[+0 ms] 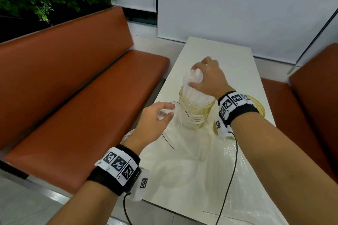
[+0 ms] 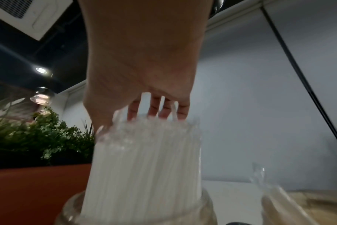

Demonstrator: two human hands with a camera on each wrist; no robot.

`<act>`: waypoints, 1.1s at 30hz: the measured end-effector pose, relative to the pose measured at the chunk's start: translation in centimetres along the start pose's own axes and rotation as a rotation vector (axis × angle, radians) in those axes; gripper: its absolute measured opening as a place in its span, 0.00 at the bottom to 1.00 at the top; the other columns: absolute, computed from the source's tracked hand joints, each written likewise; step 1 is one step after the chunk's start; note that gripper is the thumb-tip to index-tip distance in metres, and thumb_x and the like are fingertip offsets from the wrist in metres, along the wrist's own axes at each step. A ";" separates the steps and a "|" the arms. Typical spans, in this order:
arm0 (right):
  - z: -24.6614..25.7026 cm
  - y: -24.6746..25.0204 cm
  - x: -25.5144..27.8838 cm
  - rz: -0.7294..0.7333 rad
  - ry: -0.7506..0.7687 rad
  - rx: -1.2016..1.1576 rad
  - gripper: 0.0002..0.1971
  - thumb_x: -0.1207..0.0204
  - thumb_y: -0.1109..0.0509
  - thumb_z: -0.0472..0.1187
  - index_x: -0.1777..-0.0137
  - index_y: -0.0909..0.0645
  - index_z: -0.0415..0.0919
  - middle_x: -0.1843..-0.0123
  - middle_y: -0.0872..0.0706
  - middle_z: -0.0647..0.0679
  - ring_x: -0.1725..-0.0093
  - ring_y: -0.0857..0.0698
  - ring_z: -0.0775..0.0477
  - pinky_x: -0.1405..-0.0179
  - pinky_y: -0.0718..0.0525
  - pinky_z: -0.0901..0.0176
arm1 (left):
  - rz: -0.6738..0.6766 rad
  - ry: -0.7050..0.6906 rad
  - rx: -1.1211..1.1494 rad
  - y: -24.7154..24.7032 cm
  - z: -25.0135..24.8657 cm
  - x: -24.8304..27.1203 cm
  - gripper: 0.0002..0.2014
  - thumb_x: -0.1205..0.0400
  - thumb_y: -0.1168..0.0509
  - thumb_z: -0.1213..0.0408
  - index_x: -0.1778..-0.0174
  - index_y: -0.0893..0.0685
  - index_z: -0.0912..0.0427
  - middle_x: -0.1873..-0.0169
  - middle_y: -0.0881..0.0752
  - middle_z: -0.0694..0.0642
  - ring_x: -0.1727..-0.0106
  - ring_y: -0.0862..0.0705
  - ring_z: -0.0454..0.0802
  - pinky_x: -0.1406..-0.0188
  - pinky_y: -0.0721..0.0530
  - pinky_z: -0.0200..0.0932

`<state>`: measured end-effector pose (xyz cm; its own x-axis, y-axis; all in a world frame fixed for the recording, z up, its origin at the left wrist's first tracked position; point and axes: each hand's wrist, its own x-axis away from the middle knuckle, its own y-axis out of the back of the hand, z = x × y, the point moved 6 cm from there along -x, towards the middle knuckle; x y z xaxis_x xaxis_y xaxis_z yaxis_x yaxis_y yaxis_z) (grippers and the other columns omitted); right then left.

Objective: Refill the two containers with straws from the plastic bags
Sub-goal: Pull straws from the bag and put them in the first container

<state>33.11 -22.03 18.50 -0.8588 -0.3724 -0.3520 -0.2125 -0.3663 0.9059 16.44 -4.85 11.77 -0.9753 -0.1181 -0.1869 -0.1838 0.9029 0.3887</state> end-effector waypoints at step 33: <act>1.0 -1.6 1.3 -0.104 -0.077 0.175 0.27 0.13 0.50 0.63 0.16 0.34 0.58 0.15 0.31 0.46 0.16 0.36 0.38 0.18 0.49 0.28 | 0.122 -0.039 0.060 -0.7 -1.0 0.0 0.28 0.22 0.42 0.84 0.34 0.13 0.53 0.34 0.15 0.41 0.42 0.12 0.42 0.70 0.21 0.29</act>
<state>31.85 -21.07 16.82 -0.8599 -0.2715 -0.4324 -0.3732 -0.2435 0.8952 16.45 -5.89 12.41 -0.9841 0.0097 -0.1772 -0.0550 0.9327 0.3565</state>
